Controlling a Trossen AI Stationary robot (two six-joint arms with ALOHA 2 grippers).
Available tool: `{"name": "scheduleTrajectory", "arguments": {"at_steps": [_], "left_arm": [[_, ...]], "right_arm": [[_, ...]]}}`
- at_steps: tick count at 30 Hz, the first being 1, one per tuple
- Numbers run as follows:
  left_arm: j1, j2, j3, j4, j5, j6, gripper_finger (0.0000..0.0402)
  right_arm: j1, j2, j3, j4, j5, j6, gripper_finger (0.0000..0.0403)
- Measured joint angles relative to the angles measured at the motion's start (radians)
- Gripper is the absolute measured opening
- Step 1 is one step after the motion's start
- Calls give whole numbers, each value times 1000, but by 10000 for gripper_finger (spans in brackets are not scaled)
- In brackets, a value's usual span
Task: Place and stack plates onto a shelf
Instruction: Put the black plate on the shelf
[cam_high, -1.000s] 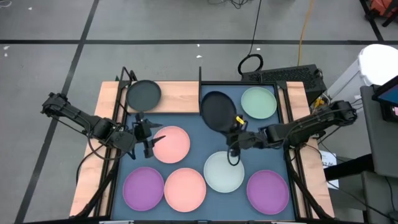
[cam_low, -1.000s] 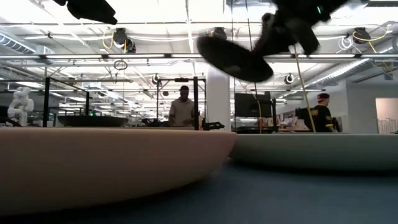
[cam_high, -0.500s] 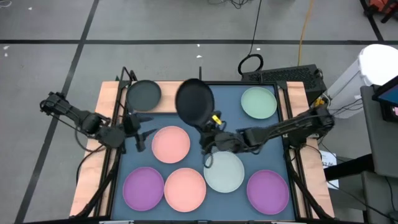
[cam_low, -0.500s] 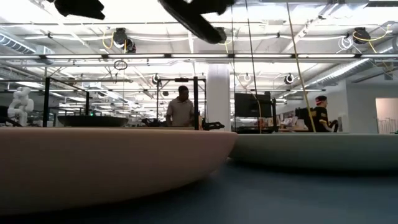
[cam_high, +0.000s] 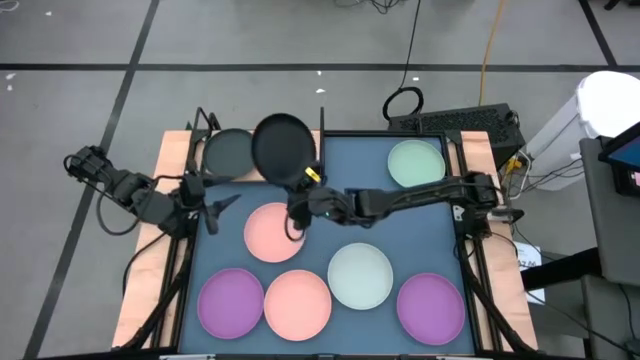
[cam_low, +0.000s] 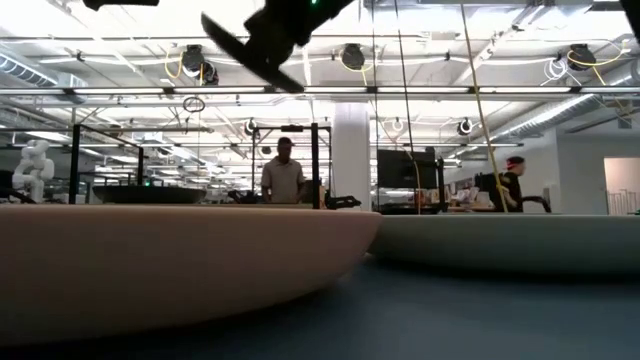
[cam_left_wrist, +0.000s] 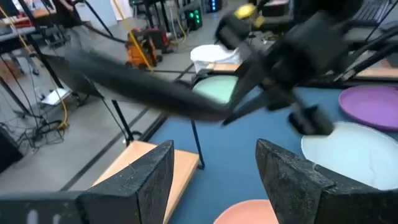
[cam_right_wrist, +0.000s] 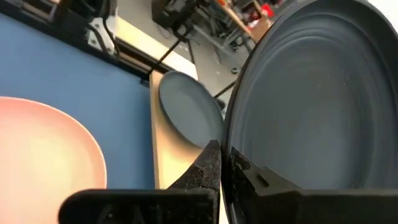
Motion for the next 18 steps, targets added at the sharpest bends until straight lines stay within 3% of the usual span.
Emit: {"name": "scheduleTrajectory", "arguments": {"at_steps": [14, 18], "left_arm": [[0, -1, 0, 67, 1, 126, 232], [0, -1, 0, 114, 3, 171, 232]], "right_arm": [[-108, 84, 12, 6, -260, 5, 0], [-124, 84, 12, 5, -275, 2, 0]]}}
